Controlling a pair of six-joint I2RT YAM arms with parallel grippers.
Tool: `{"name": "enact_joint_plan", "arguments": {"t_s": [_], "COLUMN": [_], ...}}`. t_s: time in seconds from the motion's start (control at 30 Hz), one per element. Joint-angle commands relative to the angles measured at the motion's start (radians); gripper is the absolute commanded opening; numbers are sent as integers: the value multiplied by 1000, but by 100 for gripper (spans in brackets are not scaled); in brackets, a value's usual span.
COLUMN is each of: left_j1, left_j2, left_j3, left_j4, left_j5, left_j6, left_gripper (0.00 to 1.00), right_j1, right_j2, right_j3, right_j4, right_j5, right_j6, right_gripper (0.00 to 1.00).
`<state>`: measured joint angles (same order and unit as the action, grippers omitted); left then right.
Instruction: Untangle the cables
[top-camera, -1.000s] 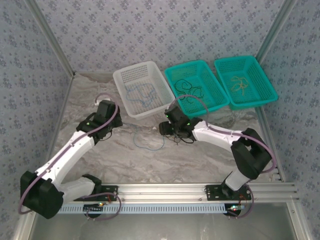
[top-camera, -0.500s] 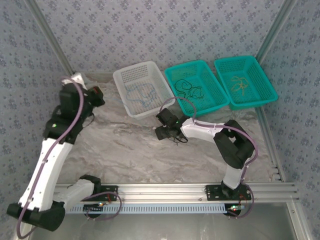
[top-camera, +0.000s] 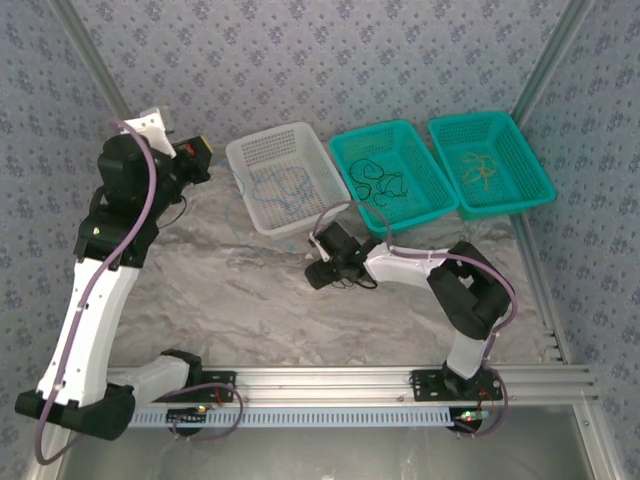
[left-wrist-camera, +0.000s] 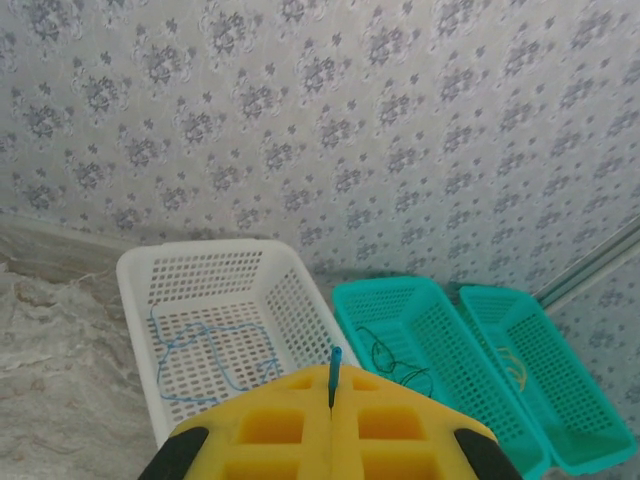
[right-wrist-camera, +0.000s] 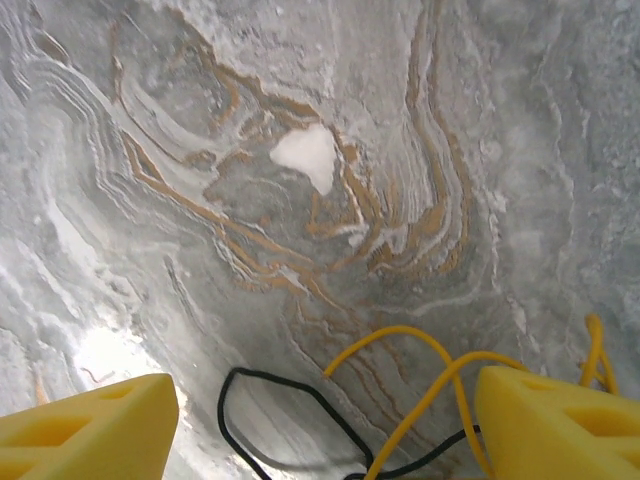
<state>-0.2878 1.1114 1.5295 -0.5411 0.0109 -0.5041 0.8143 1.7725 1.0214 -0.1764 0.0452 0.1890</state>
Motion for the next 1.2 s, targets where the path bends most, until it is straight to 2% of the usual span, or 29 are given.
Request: {"name": "enact_joint_plan", "arguments": {"t_s": [0.0, 0.23, 0.27, 0.3, 0.53, 0.77, 0.93, 1.17], "left_j1": [5, 8, 7, 8, 8, 8, 8, 9], "left_j2": [-7, 44, 53, 58, 80, 108, 172, 310], "left_j3": [65, 106, 111, 118, 158, 209, 305, 481], "left_j4": [13, 61, 65, 65, 88, 119, 124, 150], "left_j5": [-21, 62, 66, 66, -9, 30, 84, 147], "left_j6": [38, 26, 25, 25, 57, 56, 43, 29], "left_gripper": [0, 0, 0, 0, 0, 0, 0, 0], "right_j1": [-1, -5, -4, -6, 9, 5, -16, -43], "right_j2": [19, -56, -69, -82, -253, -513, -624, -653], "right_j3": [-11, -47, -47, -48, -92, -220, -277, -293], "right_j4": [-17, 15, 14, 14, 16, 55, 35, 9], "right_j5": [67, 67, 76, 81, 211, 392, 428, 432], "right_j6": [14, 84, 92, 98, 168, 285, 334, 382], "right_gripper": [78, 82, 99, 100, 100, 100, 100, 100]}}
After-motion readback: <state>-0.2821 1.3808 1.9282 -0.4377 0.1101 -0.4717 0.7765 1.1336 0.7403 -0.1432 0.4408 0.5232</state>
